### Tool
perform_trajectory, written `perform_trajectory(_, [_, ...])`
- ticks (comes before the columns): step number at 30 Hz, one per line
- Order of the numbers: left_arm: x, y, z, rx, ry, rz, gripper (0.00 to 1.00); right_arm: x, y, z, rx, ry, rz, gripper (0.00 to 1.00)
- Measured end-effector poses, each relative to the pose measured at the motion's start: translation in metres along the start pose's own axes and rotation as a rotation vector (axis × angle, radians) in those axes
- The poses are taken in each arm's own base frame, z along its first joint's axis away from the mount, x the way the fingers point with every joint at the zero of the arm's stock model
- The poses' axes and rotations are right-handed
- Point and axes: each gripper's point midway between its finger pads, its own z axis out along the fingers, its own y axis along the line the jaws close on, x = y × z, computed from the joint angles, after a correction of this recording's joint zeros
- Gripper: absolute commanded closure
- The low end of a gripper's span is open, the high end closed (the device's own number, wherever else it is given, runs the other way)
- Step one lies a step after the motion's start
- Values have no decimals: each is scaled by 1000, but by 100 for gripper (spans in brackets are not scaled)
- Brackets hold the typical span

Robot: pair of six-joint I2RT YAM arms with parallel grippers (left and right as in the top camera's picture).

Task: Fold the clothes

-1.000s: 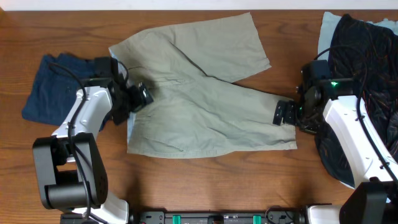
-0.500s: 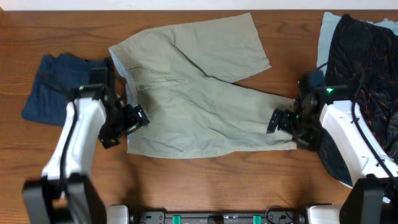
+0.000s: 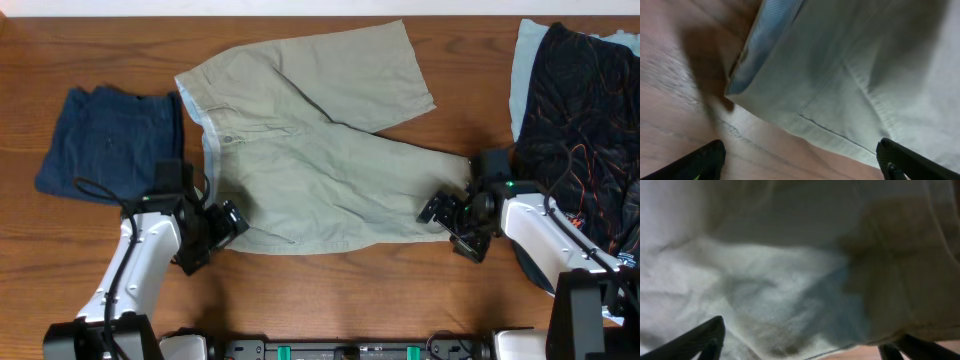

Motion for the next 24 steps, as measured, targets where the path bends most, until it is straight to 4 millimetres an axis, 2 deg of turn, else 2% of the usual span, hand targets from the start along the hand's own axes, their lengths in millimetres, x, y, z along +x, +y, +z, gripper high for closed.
perform_trajectory(4, [-1,-1,4,15,-7,0,2,-9,0,2,-16,-61,43,43])
perform_trajectory(9, [-6,-5,4,30,-28,0,2,-10,-9,4,9,-89,103,69])
perform_trajectory(12, [-12,-8,4,45,-53,4,2,-10,-13,5,20,-94,121,93])
perform_trajectory(14, [-14,-10,3,50,-61,3,2,-9,-14,6,23,-94,125,99])
perform_trajectory(18, [-16,-10,3,54,-68,1,1,-9,-15,7,26,-94,134,99])
perform_trajectory(24, [-17,-9,9,55,-78,-9,12,-9,-15,7,26,-94,134,99])
